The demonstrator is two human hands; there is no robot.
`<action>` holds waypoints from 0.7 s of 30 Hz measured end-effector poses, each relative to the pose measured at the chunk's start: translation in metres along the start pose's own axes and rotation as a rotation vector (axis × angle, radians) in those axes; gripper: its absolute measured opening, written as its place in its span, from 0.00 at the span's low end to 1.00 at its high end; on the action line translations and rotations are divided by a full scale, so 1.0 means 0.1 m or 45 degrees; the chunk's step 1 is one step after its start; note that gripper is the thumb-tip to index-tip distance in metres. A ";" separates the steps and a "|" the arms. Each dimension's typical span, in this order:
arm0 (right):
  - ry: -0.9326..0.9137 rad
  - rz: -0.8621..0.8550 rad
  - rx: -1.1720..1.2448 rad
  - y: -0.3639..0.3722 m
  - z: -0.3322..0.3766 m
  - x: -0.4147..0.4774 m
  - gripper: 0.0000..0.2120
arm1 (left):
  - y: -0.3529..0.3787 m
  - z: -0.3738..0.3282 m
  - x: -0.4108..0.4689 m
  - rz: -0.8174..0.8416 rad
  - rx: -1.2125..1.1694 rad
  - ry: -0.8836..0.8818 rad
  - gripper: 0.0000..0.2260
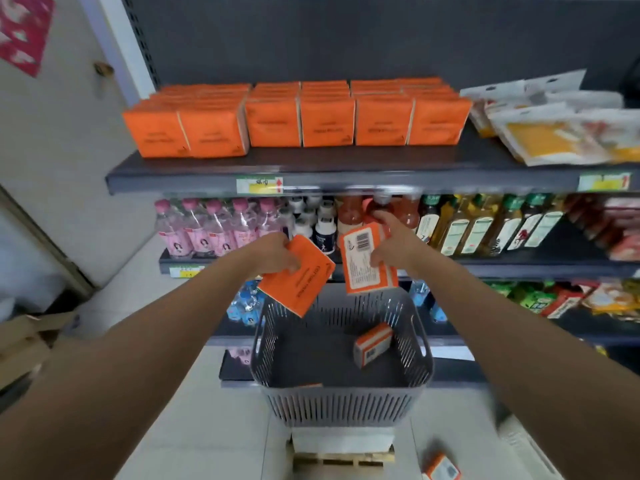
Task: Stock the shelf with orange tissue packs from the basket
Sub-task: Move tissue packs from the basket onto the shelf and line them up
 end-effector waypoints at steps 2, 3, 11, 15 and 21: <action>-0.067 -0.008 0.095 -0.09 0.16 -0.08 0.39 | -0.16 -0.09 -0.14 -0.037 -0.058 0.027 0.23; -0.082 -0.011 0.117 -0.13 0.23 -0.12 0.36 | -0.23 -0.13 -0.21 -0.060 -0.058 0.040 0.22; -0.138 -0.130 0.257 -0.42 0.74 -0.20 0.19 | -0.71 -0.28 -0.50 -0.269 -0.183 0.083 0.25; -0.169 -0.206 0.401 -0.49 0.96 -0.18 0.07 | -0.97 -0.33 -0.50 -0.395 -0.187 0.136 0.25; -0.239 -0.115 0.324 -0.63 1.18 -0.05 0.13 | -1.26 -0.41 -0.33 -0.458 -0.350 0.158 0.26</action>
Point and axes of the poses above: each hand's wrist, its own x-axis towards the middle knuckle, its own y-axis out of the palm, z = x × y, the point moved 2 cm from there along x, towards the middle knuckle, and after that the axes turned 2 degrees about x, right-handed, at the moved point
